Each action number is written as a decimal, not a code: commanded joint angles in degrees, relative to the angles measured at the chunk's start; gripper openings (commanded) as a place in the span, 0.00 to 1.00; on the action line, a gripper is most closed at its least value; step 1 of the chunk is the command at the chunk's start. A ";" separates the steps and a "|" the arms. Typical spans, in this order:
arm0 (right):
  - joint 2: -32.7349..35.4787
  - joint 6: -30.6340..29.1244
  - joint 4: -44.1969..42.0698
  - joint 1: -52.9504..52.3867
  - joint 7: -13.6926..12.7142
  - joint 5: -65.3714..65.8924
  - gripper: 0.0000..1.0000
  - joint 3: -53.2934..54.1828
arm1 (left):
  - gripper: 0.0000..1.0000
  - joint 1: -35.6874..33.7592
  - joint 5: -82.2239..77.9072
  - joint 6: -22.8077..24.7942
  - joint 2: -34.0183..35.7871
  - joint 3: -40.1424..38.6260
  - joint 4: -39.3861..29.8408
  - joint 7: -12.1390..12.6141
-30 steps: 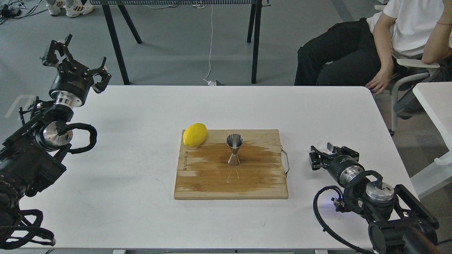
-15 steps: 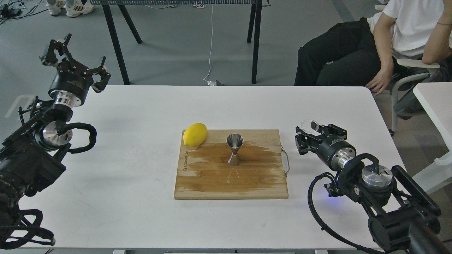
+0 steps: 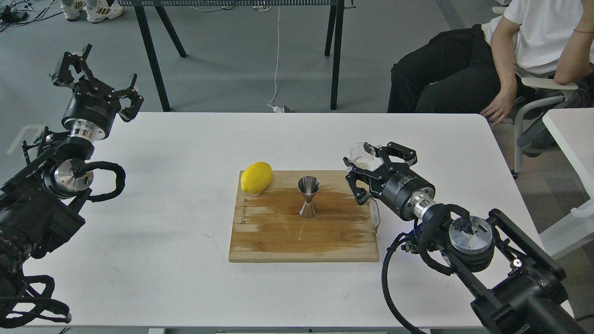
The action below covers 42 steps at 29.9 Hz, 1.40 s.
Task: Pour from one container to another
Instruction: 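Grasp the clear glass with the right gripper and lift it over the jigger, then tilt the clear glass with the right gripper to pour into the jigger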
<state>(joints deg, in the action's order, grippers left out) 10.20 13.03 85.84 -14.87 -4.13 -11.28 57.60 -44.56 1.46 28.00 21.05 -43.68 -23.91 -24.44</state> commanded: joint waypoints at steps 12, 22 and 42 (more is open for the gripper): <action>-1.58 1.30 -1.73 -7.10 0.52 14.70 0.35 -8.91 | 1.00 0.09 0.03 0.00 0.22 0.00 0.00 0.00; -1.32 2.35 -4.10 -9.82 0.87 21.91 0.35 -12.86 | 1.00 0.00 0.12 0.00 0.31 -0.09 0.00 0.00; -1.58 7.36 -7.17 -13.87 5.18 41.51 0.35 -24.02 | 1.00 0.00 0.12 0.00 0.40 -0.09 0.00 0.00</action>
<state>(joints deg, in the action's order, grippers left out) 8.63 19.66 79.47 -28.13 0.50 28.70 34.81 -44.49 1.58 28.00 21.38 -43.69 -23.91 -24.45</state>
